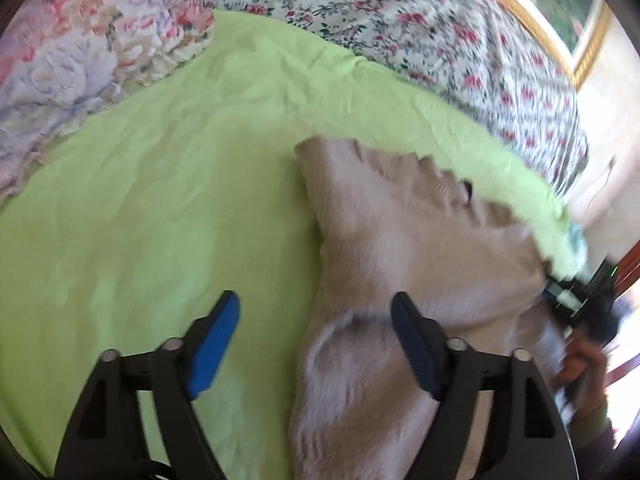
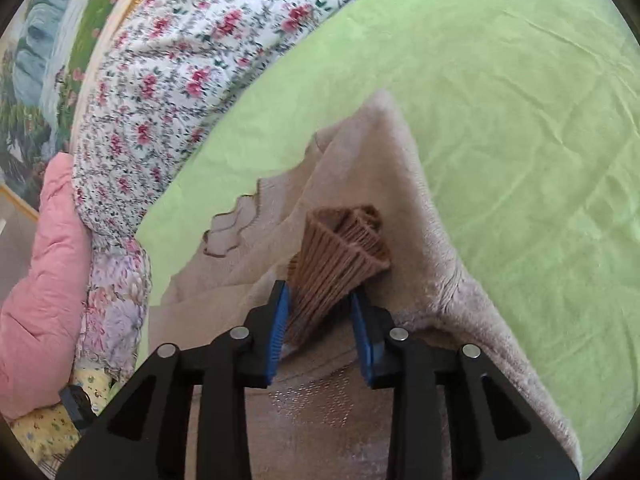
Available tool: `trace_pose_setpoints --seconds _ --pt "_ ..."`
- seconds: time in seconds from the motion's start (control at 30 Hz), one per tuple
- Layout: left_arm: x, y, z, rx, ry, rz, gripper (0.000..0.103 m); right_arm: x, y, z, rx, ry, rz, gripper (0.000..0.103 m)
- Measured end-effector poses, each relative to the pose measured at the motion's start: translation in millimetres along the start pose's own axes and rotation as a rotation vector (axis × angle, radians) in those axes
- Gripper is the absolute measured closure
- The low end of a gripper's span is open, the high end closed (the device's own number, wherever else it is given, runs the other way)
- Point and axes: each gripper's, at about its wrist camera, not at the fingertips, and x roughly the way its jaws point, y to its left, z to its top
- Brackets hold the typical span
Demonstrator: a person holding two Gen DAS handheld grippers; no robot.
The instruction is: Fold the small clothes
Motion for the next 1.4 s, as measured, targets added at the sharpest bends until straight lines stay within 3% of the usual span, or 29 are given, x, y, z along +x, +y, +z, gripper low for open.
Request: trace_pose_setpoints --seconds 0.23,0.3,0.37,0.4,0.47,0.5,0.53,0.6,0.67,0.83,1.07,1.2,1.4 --pt "66.1 14.5 60.1 -0.087 0.122 -0.090 0.021 1.2 -3.5 2.2 0.028 -0.003 0.028 0.070" --pt "91.2 11.1 69.3 -0.084 0.177 -0.094 0.021 1.9 -4.5 2.5 0.032 0.000 0.032 0.071" --pt "105.6 6.6 73.5 -0.062 0.181 -0.076 0.024 3.1 -3.0 2.6 0.026 0.000 0.033 0.071" --pt "108.0 2.1 74.3 -0.036 0.158 -0.051 0.039 4.4 -1.6 2.8 0.014 0.001 0.033 0.071" --pt "106.8 -9.3 76.0 0.023 0.105 -0.010 0.091 7.5 5.0 1.5 -0.026 0.010 0.030 0.072" --pt "99.8 -11.6 77.8 0.017 0.065 0.002 0.092 7.1 9.2 1.0 -0.049 0.007 0.027 0.089" --pt "91.4 -13.3 79.4 0.017 0.019 0.013 0.093 3.1 16.6 1.2 -0.087 -0.016 0.020 0.094" --pt "66.3 -19.6 78.4 0.031 -0.104 0.030 0.094 -13.8 31.6 1.8 -0.160 -0.113 0.039 0.094" --pt "61.7 -21.7 77.3 0.042 -0.134 0.062 0.094 -23.8 46.7 2.2 -0.226 -0.171 0.011 0.094" --pt "91.6 -10.9 74.8 0.047 -0.070 0.124 0.094 7.5 32.2 5.8 -0.197 -0.051 -0.099 0.094" --pt "100.4 -6.9 74.3 0.063 -0.047 0.147 0.089 9.6 9.0 5.8 -0.089 -0.012 -0.112 0.089" --pt "76.6 -10.1 66.6 0.090 -0.058 0.175 0.085 -12.8 5.2 4.9 -0.086 -0.059 -0.131 0.087" --pt "23.4 -1.7 34.6 0.046 -0.054 0.132 0.073 -42.4 8.0 -10.7 -0.109 -0.063 -0.114 0.086"
